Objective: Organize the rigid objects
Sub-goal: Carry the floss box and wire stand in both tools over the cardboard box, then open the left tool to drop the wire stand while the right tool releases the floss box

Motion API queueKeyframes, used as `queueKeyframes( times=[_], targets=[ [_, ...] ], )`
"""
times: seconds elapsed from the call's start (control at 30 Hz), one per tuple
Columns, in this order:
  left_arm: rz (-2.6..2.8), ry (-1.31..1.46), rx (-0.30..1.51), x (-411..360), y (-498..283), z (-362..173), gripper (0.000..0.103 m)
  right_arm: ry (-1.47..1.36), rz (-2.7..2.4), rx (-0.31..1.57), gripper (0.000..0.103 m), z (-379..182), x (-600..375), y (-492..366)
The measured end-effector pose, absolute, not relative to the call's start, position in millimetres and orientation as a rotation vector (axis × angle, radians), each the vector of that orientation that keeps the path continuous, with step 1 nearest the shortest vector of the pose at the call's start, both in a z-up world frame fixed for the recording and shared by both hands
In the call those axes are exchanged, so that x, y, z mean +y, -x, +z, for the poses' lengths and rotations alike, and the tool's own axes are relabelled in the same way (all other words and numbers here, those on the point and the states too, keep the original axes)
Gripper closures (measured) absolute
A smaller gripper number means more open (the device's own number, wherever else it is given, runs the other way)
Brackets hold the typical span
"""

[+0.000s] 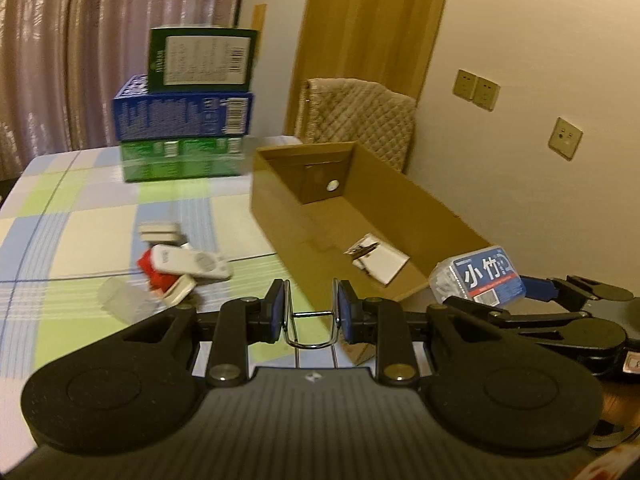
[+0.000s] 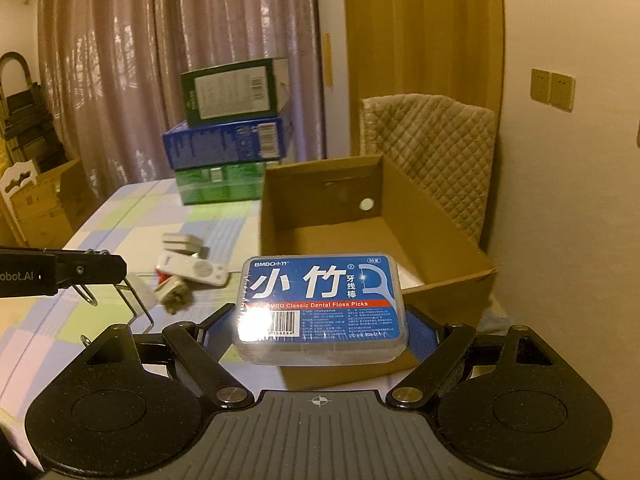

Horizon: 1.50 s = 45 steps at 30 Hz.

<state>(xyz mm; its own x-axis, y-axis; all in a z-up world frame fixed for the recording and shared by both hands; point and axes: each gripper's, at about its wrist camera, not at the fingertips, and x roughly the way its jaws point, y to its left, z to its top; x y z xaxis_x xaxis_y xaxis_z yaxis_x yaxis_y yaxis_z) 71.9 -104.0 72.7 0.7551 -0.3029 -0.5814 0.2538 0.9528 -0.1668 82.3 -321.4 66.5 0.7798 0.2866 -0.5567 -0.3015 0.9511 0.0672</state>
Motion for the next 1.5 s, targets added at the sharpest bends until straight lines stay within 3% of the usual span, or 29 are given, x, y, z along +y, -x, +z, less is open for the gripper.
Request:
queueKeyframes(
  times=[0.7,1.27,1.37,1.5],
  targets=[
    [-0.359,0.137,0.677,-184,-158,69,0.08,-0.004,0.277,0.581,0.02,75,-386,-165],
    [-0.355,0.136,0.709,-202,-194,49,0.081,-0.012,0.269,0.62,0.02,55,-388,-204],
    [-0.356,0.122,0.705,-203,-193,48,0.071,-0.012,0.268,0.62,0.02,55,-388,-205],
    [-0.345,0.127,0.701,-197,-191,48,0.071,-0.014,0.271,0.62,0.02,55,-388,-205]
  ],
)
